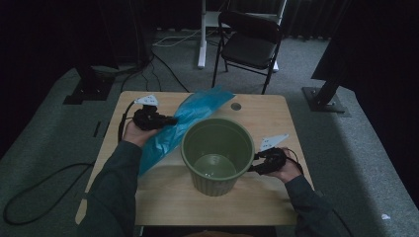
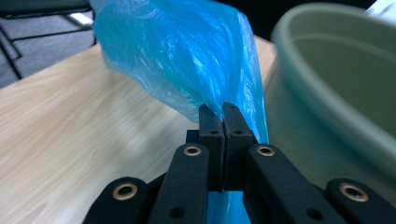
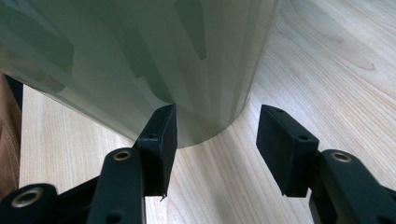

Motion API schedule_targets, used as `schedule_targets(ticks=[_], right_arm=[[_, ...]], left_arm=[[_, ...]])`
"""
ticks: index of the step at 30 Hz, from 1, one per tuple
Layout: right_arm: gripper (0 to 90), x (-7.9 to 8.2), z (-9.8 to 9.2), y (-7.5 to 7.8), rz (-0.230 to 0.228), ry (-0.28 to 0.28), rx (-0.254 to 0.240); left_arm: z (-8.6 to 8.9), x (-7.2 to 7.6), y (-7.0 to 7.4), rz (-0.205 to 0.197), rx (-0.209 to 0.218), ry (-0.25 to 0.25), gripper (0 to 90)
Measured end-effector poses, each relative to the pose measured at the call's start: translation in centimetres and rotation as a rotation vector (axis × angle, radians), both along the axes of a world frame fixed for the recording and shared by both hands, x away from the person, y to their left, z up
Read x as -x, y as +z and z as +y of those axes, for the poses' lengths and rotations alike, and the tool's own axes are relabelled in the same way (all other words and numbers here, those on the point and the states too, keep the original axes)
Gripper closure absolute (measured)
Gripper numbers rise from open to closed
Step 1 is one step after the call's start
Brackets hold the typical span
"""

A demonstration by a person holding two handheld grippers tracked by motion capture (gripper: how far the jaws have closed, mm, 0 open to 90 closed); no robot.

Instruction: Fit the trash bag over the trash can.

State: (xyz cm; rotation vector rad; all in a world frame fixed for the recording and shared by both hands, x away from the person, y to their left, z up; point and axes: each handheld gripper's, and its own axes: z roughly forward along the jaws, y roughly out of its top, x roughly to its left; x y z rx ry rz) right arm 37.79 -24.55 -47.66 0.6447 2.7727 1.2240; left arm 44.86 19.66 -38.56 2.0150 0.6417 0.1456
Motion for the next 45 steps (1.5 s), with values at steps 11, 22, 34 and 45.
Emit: schedule_targets(ticks=[11, 22, 34, 45], right_arm=[[47.3, 0.0, 0.9, 0.0, -0.005, 0.002, 0.003], [47.3, 0.0, 1.1, 0.0, -0.003, 0.008, 0.007], [47.6, 0.0, 1.4, -0.1, -0.022, -0.01, 0.02], [47.7, -0.2, 1.6, -0.3, -0.018, -0.03, 0.034]], left_arm=[[-0.5, 0.2, 3.5, -0.025, 0.074, -0.038, 88.4], [-2.9, 1.1, 7.1, -0.07, 0.113, -0.114, 88.4], [-7.7, 1.4, 10.1, -0.099, 0.117, -0.211, 88.4], [-13.7, 1.4, 11.1, -0.096, 0.125, -0.303, 88.4]])
